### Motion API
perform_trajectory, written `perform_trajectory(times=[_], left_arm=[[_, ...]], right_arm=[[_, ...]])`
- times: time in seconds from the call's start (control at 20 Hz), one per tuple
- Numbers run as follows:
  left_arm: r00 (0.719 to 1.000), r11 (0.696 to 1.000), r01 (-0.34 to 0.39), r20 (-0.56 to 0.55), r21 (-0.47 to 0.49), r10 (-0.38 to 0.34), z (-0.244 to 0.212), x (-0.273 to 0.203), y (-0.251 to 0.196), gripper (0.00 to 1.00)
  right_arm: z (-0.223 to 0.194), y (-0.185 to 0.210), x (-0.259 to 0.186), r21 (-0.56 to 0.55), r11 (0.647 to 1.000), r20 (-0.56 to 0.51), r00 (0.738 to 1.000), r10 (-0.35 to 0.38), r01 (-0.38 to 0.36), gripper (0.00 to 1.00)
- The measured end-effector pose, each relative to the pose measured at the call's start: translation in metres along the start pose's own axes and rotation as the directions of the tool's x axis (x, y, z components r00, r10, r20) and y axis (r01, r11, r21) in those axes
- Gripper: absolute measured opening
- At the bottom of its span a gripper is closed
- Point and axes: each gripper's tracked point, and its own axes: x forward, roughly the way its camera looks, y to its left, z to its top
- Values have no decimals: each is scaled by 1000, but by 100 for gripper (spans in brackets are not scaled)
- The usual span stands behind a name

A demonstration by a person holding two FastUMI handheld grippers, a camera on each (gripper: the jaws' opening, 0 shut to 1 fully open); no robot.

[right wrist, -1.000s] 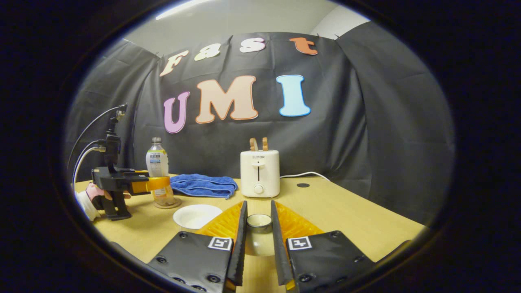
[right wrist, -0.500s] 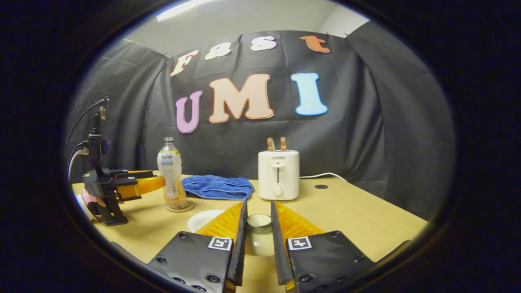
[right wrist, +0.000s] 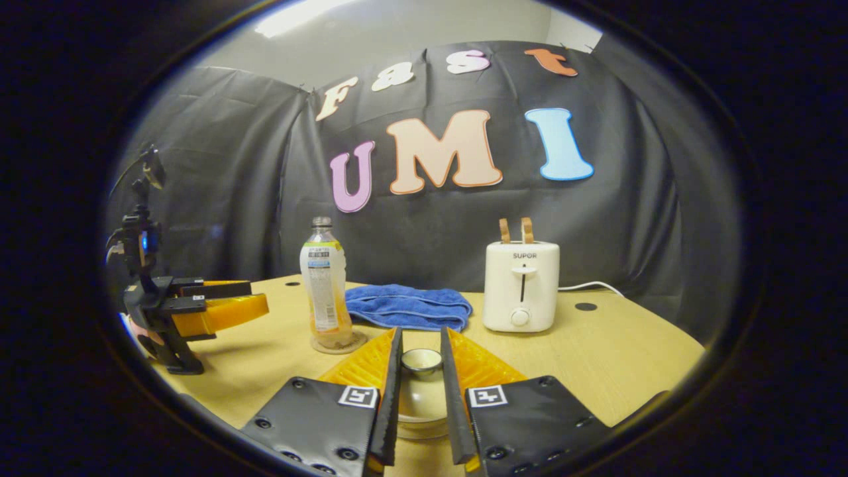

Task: Open the teacup lid with one hand, grasp the water bottle and pour water into the teacup with the other hand; after pouring, place the water bottle on the coaster and then close the teacup lid.

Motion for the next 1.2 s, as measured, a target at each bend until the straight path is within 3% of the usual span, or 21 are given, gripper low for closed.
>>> perform_trajectory(times=[0.35, 0.5, 0.8, 1.2], left_arm=[[1000, 1000, 9, -3, 1, -9, 0, -4, -1, 90], [1000, 1000, 10, -2, 0, -10, 0, -5, -1, 90], [1000, 1000, 9, -1, 0, -9, 0, -4, 0, 90], [1000, 1000, -2, 0, -1, 2, 0, -5, 2, 90]], right_arm=[[-15, 5, 10, -10, 1000, -107, 994, 24, -26, 36], [-15, 7, 9, -9, 1000, -118, 993, 29, -30, 34], [-17, 6, 6, -7, 1000, -123, 992, 22, -23, 40], [6, -2, -14, 0, 1000, 34, 999, -25, 25, 100]])
